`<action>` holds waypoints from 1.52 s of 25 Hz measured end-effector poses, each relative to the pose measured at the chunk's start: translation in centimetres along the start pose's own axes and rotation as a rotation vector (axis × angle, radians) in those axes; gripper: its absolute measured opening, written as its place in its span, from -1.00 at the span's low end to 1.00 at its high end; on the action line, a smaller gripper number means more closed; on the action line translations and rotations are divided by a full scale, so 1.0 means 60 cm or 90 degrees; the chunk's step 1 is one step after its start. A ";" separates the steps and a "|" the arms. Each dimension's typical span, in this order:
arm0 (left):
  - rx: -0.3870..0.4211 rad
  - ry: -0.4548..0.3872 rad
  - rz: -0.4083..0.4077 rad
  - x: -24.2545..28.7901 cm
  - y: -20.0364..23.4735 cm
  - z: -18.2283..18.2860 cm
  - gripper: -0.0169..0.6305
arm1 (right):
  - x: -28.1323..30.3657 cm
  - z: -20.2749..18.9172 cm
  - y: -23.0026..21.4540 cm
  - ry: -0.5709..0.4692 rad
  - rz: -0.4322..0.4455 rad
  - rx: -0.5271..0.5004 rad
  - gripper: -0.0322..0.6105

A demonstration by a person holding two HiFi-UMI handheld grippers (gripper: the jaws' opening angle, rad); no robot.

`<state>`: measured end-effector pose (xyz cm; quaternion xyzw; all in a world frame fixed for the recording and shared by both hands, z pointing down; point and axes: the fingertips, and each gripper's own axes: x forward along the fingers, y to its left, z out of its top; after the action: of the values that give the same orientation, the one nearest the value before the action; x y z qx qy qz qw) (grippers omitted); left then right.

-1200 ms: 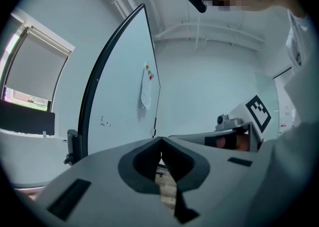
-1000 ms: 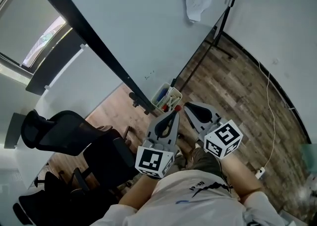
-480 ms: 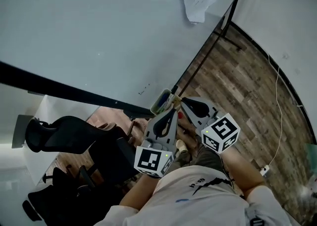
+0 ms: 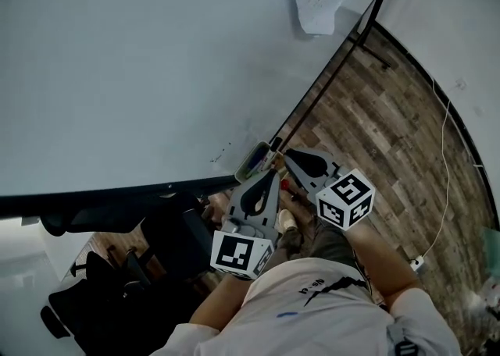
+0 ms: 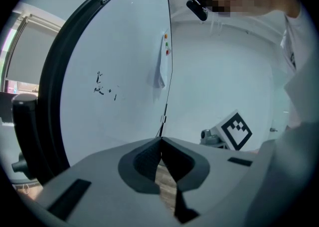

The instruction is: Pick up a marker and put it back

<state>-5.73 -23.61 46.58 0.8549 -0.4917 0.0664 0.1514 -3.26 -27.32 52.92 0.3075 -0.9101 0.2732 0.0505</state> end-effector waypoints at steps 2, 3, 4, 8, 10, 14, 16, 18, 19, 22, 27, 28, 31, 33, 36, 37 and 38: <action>-0.002 0.007 0.006 0.002 0.006 -0.005 -0.91 | 0.013 -0.014 -0.011 0.007 0.012 0.034 -0.81; -0.003 0.011 0.009 0.003 0.008 -0.008 -0.91 | 0.019 -0.020 -0.016 0.010 0.020 0.054 -0.71; -0.004 0.014 0.011 0.004 0.011 -0.010 -0.91 | 0.025 -0.026 -0.022 0.013 0.027 0.075 -0.63; -0.006 0.023 0.018 0.008 0.017 -0.016 -0.91 | 0.045 -0.035 -0.042 0.016 0.046 0.140 -0.60; -0.006 0.026 0.020 0.009 0.018 -0.019 -0.91 | 0.054 -0.038 -0.049 0.018 0.054 0.163 -0.60; -0.005 0.033 0.024 0.008 0.019 -0.025 -0.91 | 0.072 -0.041 -0.053 0.026 0.077 0.197 -0.55; -0.005 0.035 0.027 0.007 0.020 -0.027 -0.91 | 0.080 -0.040 -0.054 0.027 0.090 0.220 -0.54; -0.004 0.037 0.031 0.005 0.021 -0.027 -0.91 | 0.087 -0.040 -0.055 0.031 0.103 0.244 -0.54; -0.004 0.037 0.032 0.004 0.021 -0.027 -0.91 | 0.089 -0.041 -0.056 0.034 0.108 0.255 -0.54; -0.004 0.037 0.037 0.000 0.024 -0.026 -0.91 | 0.092 -0.044 -0.057 0.042 0.113 0.272 -0.58; -0.001 0.033 0.038 -0.005 0.024 -0.023 -0.91 | 0.087 -0.040 -0.060 0.034 0.117 0.280 -0.66; 0.000 0.032 0.037 -0.006 0.024 -0.023 -0.91 | 0.084 -0.036 -0.062 0.030 0.116 0.281 -0.66; 0.002 0.027 0.032 -0.011 0.020 -0.019 -0.91 | 0.072 -0.023 -0.067 0.014 0.108 0.280 -0.66; 0.004 0.024 0.027 -0.014 0.016 -0.017 -0.91 | 0.063 -0.012 -0.068 0.002 0.102 0.277 -0.66; 0.009 0.018 0.019 -0.021 0.007 -0.010 -0.91 | 0.047 0.006 -0.065 -0.019 0.093 0.271 -0.66; 0.012 0.014 0.016 -0.024 0.004 -0.007 -0.91 | 0.041 0.012 -0.065 -0.027 0.091 0.271 -0.66; 0.014 0.011 0.013 -0.026 0.001 -0.004 -0.91 | 0.034 0.019 -0.065 -0.035 0.088 0.271 -0.67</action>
<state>-6.56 -22.31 46.41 0.8507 -0.4987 0.0803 0.1456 -2.56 -31.58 54.31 0.2553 -0.8520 0.4532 -0.0595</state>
